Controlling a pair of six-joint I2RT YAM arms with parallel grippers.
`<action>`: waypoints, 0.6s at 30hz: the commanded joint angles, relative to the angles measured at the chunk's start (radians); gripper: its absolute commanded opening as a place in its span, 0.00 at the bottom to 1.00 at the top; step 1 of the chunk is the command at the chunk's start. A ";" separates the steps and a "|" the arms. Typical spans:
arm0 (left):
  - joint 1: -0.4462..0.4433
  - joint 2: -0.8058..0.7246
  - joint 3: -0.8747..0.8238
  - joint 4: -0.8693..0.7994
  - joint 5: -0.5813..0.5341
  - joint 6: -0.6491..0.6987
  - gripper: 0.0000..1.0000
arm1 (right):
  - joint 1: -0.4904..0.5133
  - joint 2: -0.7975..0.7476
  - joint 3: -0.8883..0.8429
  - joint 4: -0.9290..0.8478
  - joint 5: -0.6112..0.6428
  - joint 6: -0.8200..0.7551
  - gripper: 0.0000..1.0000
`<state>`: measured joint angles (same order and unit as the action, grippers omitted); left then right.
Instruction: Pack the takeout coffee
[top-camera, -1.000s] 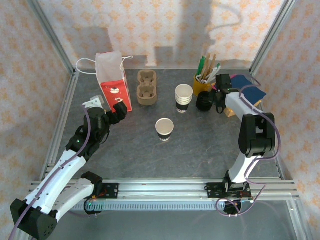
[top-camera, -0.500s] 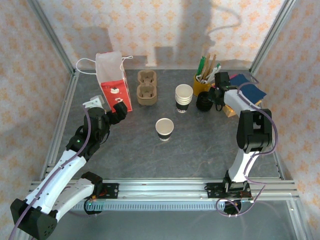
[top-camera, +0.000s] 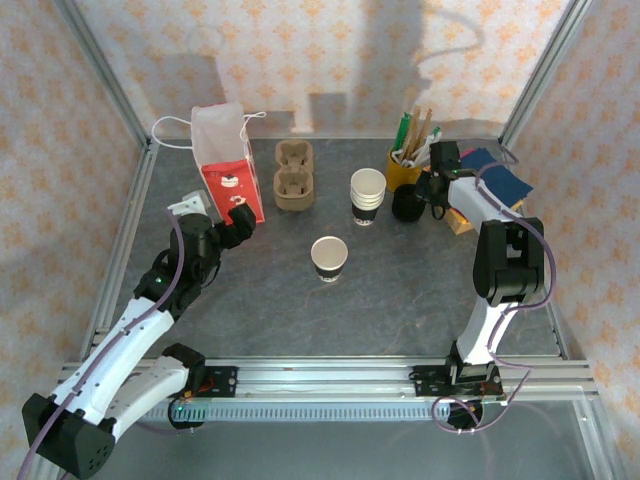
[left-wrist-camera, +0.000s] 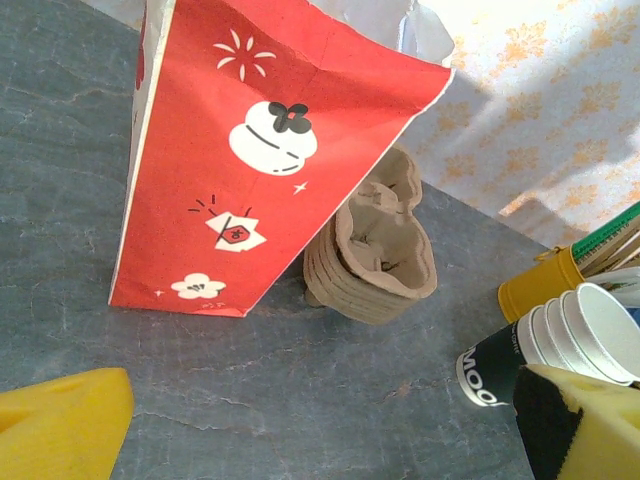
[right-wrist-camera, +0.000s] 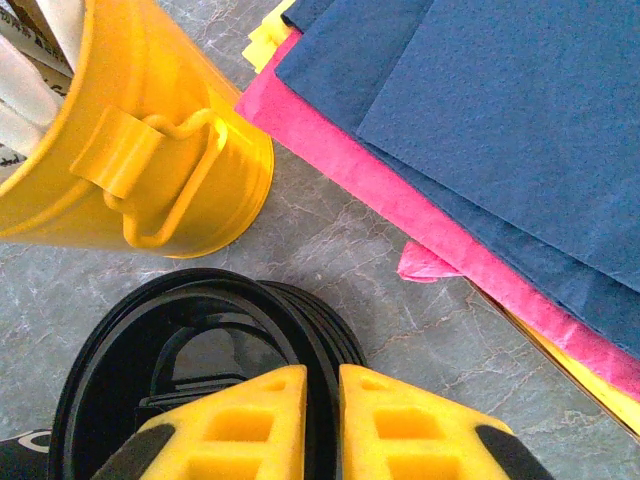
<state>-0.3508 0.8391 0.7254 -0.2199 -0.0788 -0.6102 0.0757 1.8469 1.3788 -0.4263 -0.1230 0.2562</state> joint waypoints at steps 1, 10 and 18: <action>0.005 0.000 0.017 0.004 0.014 -0.010 0.99 | -0.005 0.012 0.018 -0.012 0.022 -0.011 0.17; 0.004 0.000 0.016 0.005 0.014 -0.008 0.99 | -0.005 0.015 0.013 -0.017 0.034 -0.009 0.21; 0.004 -0.003 0.012 0.002 0.020 -0.014 0.99 | -0.004 0.021 -0.001 -0.011 0.027 -0.007 0.22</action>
<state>-0.3508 0.8402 0.7254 -0.2199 -0.0753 -0.6106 0.0757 1.8507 1.3785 -0.4259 -0.1204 0.2565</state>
